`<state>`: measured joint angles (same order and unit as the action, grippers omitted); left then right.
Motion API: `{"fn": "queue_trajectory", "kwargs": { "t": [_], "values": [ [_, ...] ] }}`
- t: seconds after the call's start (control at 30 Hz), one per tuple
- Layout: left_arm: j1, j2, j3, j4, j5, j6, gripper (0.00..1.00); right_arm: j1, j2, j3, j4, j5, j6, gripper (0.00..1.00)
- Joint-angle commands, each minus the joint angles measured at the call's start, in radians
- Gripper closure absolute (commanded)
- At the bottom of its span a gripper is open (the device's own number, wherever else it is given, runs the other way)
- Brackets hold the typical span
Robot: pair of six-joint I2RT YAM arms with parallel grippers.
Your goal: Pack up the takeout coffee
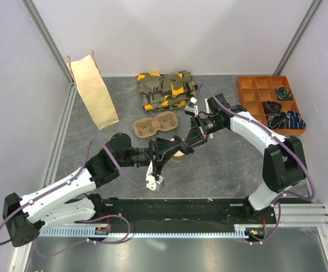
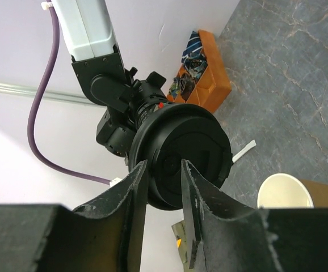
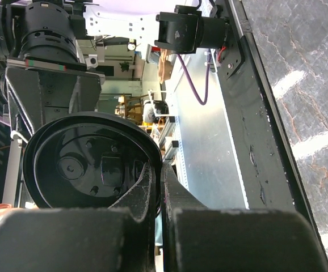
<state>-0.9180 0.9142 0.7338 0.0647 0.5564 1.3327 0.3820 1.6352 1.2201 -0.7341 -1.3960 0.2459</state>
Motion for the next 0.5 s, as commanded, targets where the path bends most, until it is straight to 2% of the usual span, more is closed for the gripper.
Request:
{"fn": "queue_trajectory", "kwargs": {
  "t": [0.0, 0.3, 0.47],
  "values": [
    [-0.015, 0.006, 0.015, 0.07, -0.027, 0.036, 0.65, 0.014, -0.028, -0.008, 0.022, -0.041, 0.015, 1.0],
    [-0.033, 0.015, 0.001, 0.081, -0.056, 0.048, 0.71, 0.024, -0.026, -0.018, 0.036, -0.044, 0.027, 1.0],
    [-0.038, 0.008, -0.01, 0.07, -0.058, 0.077, 0.8, 0.028, -0.025, -0.025, 0.042, -0.038, 0.033, 1.0]
  ]
}}
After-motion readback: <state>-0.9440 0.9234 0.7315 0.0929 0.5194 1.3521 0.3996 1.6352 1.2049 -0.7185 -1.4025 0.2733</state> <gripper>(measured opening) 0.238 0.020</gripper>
